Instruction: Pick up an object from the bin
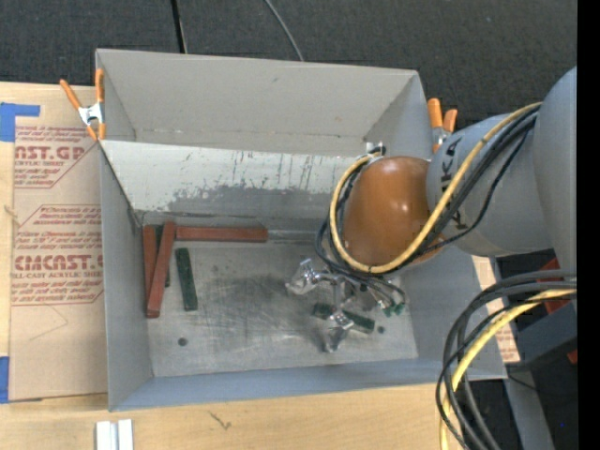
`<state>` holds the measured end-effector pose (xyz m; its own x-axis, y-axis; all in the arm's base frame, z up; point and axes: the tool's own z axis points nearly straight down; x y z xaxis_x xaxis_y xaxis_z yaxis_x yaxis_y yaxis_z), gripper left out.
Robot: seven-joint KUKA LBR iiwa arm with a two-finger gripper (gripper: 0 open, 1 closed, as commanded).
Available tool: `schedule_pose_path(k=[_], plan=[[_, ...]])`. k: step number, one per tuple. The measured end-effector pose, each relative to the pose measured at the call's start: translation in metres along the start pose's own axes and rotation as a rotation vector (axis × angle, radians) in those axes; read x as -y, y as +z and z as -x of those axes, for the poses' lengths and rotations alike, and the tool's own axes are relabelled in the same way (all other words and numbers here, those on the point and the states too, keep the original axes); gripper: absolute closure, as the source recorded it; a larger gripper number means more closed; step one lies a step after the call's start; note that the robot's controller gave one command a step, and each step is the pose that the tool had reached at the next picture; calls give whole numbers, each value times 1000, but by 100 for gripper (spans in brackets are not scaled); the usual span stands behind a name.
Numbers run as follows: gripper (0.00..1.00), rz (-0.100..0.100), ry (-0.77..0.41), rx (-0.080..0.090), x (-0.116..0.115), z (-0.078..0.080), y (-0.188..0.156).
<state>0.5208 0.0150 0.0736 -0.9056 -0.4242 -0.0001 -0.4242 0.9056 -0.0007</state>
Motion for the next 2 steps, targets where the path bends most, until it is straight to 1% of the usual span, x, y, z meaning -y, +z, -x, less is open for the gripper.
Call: schedule_pose_path(k=[1,2], plan=[[100,-2,68,15,43,-15,-3],[100,-2,68,16,43,-15,-3]])
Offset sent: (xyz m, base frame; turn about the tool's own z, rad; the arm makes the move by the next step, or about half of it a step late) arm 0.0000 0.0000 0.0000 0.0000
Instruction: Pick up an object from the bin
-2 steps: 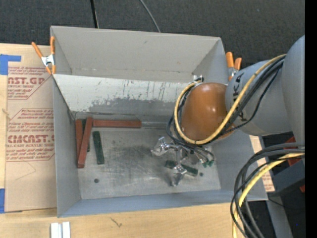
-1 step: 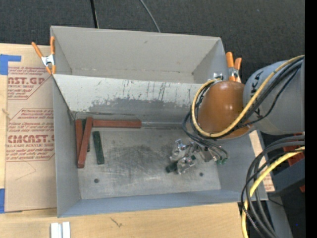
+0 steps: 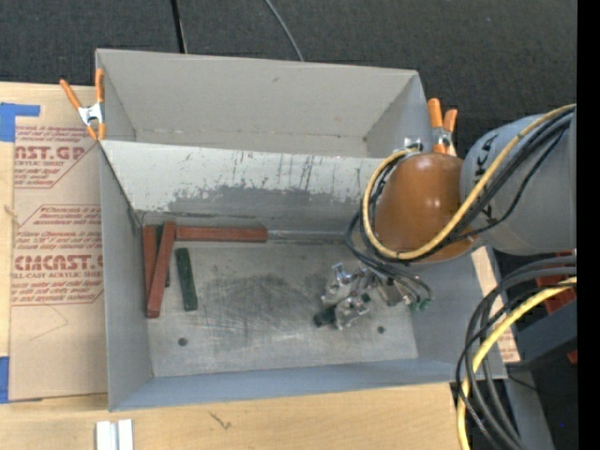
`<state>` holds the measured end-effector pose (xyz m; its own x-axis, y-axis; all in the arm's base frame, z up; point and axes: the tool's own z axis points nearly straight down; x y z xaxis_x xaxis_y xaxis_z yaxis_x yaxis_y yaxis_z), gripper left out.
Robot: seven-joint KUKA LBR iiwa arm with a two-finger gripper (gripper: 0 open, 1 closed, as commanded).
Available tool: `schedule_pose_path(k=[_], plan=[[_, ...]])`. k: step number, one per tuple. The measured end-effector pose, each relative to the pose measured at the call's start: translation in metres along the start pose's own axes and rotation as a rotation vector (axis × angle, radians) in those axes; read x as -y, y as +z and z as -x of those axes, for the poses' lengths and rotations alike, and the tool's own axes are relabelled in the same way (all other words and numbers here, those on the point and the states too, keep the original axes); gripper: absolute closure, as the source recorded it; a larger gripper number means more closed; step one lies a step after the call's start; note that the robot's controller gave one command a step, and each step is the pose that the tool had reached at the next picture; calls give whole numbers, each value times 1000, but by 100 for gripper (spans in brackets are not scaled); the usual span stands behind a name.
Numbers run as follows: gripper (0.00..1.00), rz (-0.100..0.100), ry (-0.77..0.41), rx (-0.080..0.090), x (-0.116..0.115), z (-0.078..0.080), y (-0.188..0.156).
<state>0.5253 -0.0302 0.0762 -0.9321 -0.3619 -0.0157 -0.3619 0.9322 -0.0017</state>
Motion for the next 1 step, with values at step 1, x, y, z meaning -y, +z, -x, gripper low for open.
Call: schedule_pose_path(k=[1], plan=[[100,4,-33,-17,-6,-8,-203]])
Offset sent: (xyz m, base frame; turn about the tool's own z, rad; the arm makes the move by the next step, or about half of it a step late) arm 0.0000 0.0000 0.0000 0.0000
